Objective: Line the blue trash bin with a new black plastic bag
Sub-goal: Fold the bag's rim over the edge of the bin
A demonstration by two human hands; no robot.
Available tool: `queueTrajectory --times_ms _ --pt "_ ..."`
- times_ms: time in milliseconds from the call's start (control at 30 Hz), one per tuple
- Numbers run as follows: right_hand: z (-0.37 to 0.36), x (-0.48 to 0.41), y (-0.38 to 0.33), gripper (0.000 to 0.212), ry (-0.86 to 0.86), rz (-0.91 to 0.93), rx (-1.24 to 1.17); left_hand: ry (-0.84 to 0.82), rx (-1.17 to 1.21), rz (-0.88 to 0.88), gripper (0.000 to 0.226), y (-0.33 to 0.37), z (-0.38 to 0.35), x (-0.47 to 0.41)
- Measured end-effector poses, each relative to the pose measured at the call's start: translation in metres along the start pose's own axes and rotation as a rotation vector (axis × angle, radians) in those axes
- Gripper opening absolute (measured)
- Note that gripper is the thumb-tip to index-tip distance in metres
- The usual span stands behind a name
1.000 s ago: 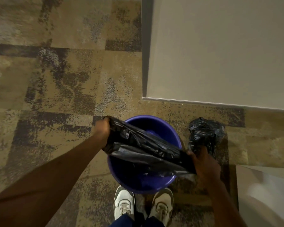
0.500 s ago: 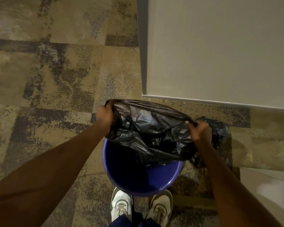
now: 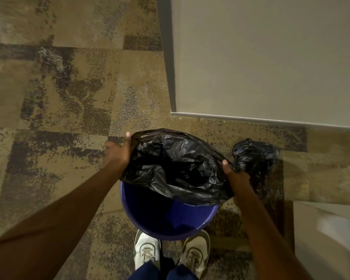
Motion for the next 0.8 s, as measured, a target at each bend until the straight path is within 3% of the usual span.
queueTrajectory --times_ms 67,133,267,433,533,633,733,800 --pt "0.008 0.021 0.021 0.125 0.123 0.038 0.104 0.184 -0.218 -0.115 0.111 -0.003 0.009 0.025" --pt "0.008 0.044 0.044 0.116 0.192 0.038 0.186 0.319 -0.339 -0.204 0.096 -0.004 0.01 0.054" --pt "-0.011 0.069 0.07 0.062 0.025 0.041 -0.033 0.23 -0.302 -0.045 0.081 -0.018 -0.007 0.083" --pt "-0.013 0.075 0.098 0.018 0.032 -0.045 -0.116 0.129 -0.133 0.082 0.047 -0.036 -0.012 0.075" --pt "-0.009 0.076 0.111 0.007 0.022 -0.108 -0.235 0.146 -0.02 0.133 0.033 -0.048 -0.006 0.068" --pt "-0.008 0.083 0.127 0.006 -0.049 -0.16 -0.448 0.151 0.236 0.272 0.033 -0.069 -0.002 0.064" --pt "-0.017 0.095 0.138 0.015 -0.225 -0.214 -0.628 0.055 0.655 0.397 0.031 -0.086 -0.01 0.066" --pt "-0.024 0.101 0.15 0.013 -0.25 -0.298 -0.752 -0.012 0.778 0.44 0.036 -0.093 -0.016 0.07"
Point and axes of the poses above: each hand's wrist, its own x-axis away from the middle knuckle, its own z-axis out of the back of the hand, y = z × x, the point moved 7 cm from there along -x, towards the middle knuckle, and after that the axes turned 1 degree about y, right-handed, at the moved point
